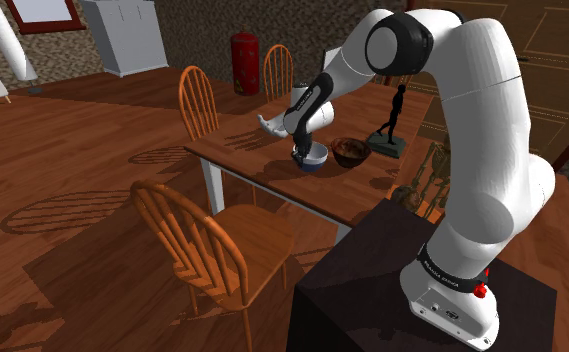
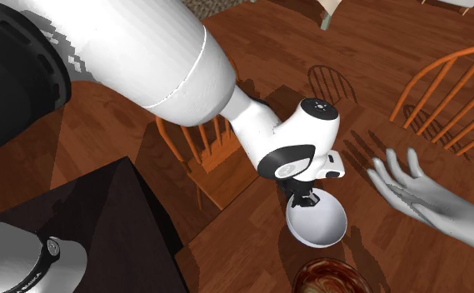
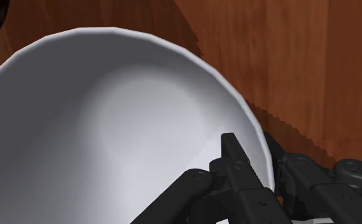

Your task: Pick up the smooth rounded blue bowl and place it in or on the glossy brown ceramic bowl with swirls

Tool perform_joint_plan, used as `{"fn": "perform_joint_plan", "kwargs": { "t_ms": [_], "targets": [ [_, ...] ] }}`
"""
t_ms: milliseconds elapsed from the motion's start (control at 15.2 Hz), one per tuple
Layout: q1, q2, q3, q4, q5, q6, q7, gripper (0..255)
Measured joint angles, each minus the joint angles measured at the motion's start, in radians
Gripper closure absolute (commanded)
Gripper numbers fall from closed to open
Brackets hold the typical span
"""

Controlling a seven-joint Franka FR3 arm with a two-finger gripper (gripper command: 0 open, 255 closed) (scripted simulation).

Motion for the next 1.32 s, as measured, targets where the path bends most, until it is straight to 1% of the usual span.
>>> {"fn": "perform_joint_plan", "kwargs": {
  "t_ms": [396, 1320],
  "targets": [
    [0.001, -0.014, -0.001, -0.004, -0.001, -0.011, 0.0, 255],
    [0.006, -0.153, -0.006, -0.014, -0.005, -0.14, -0.009, 255]
  ]
}}
